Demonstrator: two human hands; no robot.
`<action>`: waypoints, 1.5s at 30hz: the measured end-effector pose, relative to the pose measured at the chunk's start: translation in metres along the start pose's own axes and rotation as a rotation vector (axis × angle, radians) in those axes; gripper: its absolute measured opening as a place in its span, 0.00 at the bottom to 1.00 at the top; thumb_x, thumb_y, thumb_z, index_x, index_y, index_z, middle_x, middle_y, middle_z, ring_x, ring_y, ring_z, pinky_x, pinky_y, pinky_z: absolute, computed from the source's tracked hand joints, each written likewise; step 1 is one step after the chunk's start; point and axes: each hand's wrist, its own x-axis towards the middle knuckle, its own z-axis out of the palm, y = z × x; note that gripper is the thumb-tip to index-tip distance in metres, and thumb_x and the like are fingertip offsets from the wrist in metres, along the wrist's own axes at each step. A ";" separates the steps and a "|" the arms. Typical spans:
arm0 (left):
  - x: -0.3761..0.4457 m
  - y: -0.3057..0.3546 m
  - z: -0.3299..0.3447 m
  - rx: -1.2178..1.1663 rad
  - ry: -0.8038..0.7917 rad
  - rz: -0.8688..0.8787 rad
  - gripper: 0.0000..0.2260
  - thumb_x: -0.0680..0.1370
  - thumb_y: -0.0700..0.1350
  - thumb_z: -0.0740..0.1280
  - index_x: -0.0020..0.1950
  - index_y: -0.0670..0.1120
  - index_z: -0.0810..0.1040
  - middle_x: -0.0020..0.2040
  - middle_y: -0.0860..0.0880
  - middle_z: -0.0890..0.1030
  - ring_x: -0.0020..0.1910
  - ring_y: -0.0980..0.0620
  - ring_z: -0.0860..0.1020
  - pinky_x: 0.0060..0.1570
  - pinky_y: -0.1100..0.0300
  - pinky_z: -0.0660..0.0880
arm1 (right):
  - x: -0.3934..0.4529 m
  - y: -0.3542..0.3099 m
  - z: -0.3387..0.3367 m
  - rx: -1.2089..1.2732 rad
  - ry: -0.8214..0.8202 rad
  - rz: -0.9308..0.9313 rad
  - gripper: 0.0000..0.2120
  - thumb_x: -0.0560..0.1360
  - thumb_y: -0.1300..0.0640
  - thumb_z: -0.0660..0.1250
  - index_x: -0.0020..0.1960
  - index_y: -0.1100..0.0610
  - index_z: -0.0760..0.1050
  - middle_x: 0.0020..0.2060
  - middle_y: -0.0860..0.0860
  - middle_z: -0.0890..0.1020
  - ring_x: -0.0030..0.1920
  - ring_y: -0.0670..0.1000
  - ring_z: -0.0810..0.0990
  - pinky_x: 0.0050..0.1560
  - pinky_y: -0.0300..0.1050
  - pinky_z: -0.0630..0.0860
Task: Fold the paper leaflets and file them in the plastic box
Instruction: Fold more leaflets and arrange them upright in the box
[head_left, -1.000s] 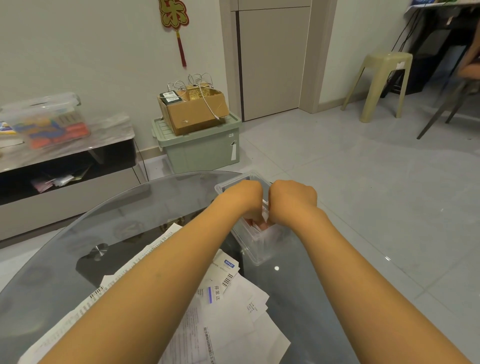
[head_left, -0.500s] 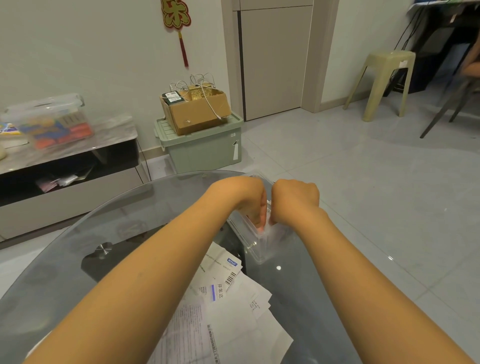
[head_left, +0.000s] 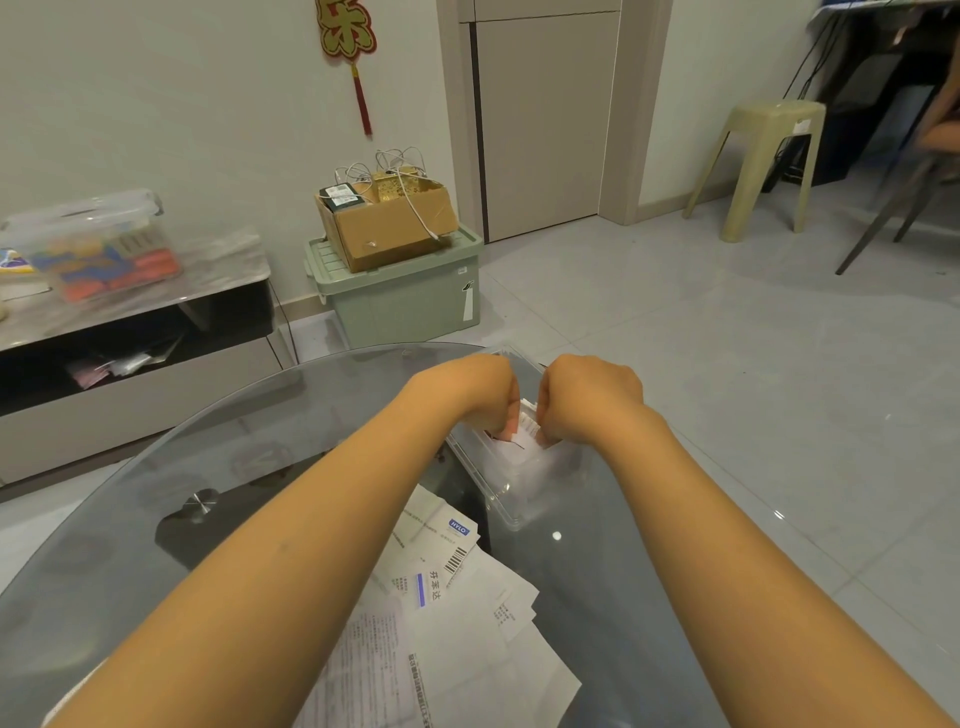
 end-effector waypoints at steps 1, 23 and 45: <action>0.001 -0.002 0.001 -0.010 0.010 -0.011 0.07 0.75 0.38 0.66 0.46 0.48 0.82 0.35 0.57 0.76 0.44 0.52 0.75 0.52 0.58 0.74 | 0.000 0.000 0.000 0.006 0.002 -0.003 0.13 0.69 0.57 0.71 0.54 0.51 0.77 0.50 0.50 0.81 0.45 0.53 0.75 0.45 0.41 0.65; 0.001 -0.010 0.003 -0.028 -0.026 -0.020 0.08 0.75 0.42 0.68 0.52 0.46 0.82 0.51 0.50 0.82 0.49 0.50 0.79 0.51 0.60 0.74 | -0.003 -0.001 -0.005 0.038 -0.268 -0.093 0.26 0.66 0.35 0.70 0.55 0.53 0.78 0.48 0.48 0.74 0.57 0.54 0.64 0.56 0.47 0.60; 0.009 0.004 0.013 0.206 -0.123 -0.067 0.13 0.75 0.46 0.69 0.58 0.43 0.78 0.47 0.46 0.78 0.48 0.47 0.75 0.49 0.57 0.72 | 0.005 -0.013 0.018 -0.148 -0.022 -0.042 0.15 0.70 0.44 0.69 0.34 0.50 0.66 0.33 0.47 0.67 0.60 0.53 0.63 0.59 0.50 0.57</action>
